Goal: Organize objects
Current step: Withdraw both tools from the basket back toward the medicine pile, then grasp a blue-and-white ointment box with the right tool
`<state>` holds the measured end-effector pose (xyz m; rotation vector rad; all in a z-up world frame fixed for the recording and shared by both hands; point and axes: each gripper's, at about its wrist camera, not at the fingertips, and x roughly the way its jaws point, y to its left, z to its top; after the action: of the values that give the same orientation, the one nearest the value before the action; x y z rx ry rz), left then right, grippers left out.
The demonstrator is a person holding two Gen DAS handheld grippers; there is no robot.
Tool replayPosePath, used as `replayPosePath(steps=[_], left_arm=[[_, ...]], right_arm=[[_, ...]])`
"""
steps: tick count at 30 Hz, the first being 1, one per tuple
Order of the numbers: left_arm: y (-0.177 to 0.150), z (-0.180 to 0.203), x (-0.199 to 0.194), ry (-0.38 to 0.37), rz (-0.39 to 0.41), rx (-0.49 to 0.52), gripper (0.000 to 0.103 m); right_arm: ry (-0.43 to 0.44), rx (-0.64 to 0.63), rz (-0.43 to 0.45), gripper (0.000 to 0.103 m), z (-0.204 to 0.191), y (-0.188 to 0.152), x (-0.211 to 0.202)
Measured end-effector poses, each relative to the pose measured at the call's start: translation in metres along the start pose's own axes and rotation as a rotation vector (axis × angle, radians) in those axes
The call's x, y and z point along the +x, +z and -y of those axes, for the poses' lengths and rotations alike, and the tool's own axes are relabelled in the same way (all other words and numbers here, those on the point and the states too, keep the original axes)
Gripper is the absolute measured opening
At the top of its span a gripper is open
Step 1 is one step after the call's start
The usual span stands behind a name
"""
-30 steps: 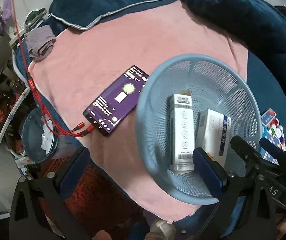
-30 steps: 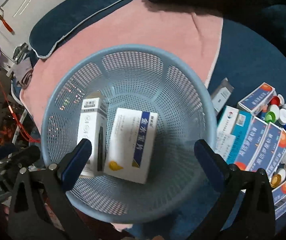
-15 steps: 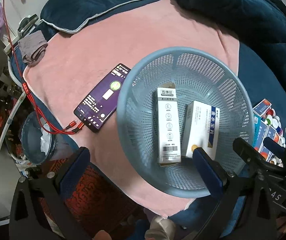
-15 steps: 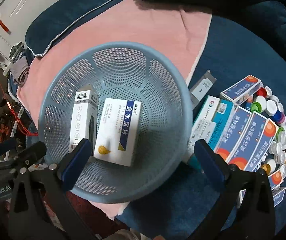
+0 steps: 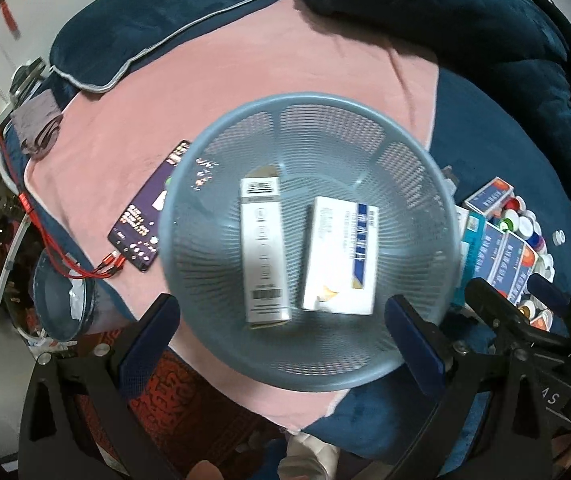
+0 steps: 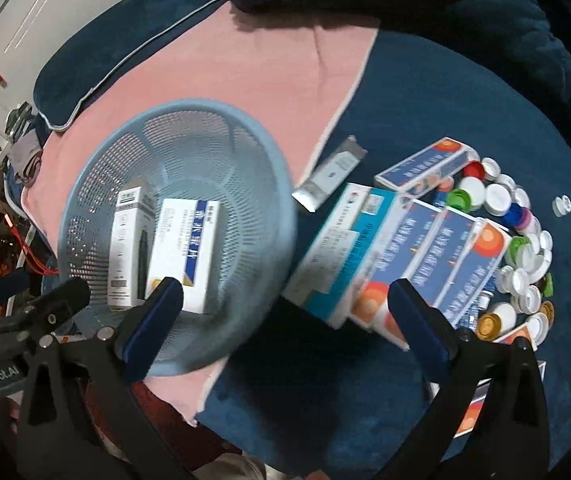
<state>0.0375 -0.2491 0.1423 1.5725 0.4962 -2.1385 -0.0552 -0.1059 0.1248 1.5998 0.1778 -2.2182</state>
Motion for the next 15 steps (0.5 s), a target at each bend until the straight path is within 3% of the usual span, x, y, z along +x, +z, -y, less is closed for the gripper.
replayPosePath(steps=[7,15], left_arm=[[-0.001,0.043,0.0,-0.017,-0.007,0.068,0.102],[-0.003,0.11,0.015,-0.031,-0.033,0.186,0.102]], right_arm=[[-0.022,0.045,0.003,0.103,0.036,-0.007,-0.008],[-0.074,0.147,-0.008,0.103,0.109,-0.02,-0.016]])
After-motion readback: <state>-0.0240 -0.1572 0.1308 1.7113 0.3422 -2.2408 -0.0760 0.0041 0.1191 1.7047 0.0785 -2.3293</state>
